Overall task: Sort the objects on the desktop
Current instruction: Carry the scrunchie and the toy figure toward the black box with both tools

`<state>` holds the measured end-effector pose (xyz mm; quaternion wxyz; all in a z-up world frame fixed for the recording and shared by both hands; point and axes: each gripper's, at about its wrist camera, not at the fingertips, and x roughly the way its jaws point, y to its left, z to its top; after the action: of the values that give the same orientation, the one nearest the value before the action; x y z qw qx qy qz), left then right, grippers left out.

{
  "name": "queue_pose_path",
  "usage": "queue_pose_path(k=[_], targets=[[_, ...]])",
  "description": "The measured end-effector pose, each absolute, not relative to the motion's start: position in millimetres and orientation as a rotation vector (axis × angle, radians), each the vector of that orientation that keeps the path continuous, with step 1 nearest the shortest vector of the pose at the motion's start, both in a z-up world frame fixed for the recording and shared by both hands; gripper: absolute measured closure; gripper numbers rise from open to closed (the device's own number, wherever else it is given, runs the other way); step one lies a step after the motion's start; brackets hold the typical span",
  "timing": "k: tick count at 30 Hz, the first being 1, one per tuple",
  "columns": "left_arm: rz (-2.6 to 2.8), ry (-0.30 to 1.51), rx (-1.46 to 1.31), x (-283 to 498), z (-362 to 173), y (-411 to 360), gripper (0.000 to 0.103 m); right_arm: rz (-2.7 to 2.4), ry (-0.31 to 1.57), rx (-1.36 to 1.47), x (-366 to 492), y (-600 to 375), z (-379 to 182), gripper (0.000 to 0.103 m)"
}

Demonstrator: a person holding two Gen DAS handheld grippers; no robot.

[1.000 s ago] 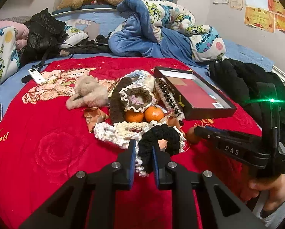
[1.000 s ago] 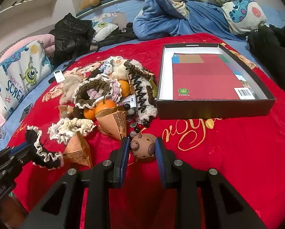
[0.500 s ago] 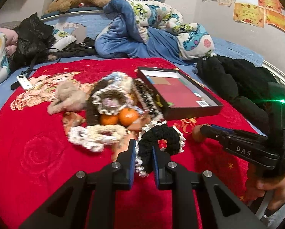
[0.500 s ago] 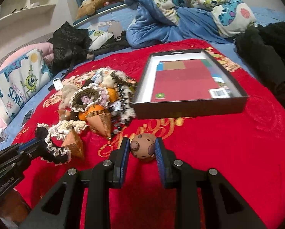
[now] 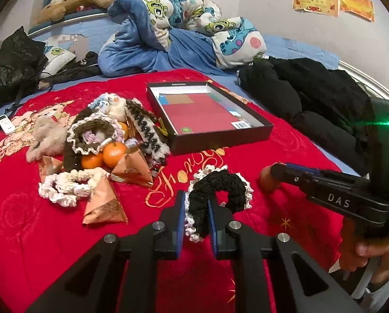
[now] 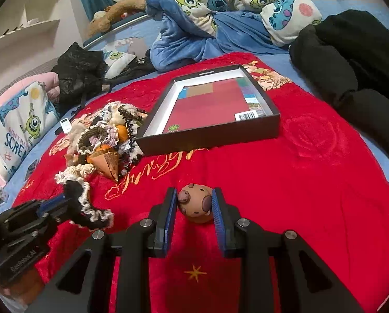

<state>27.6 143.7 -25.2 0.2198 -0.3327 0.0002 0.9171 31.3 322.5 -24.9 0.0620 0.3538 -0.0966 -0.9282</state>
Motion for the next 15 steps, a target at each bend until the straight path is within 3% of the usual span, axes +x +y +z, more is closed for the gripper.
queue_pose_path(k=[15], targets=[[2.59, 0.07, -0.868, -47, 11, 192, 0.086, -2.822, -0.395, 0.878, -19, 331, 13, 0.077]])
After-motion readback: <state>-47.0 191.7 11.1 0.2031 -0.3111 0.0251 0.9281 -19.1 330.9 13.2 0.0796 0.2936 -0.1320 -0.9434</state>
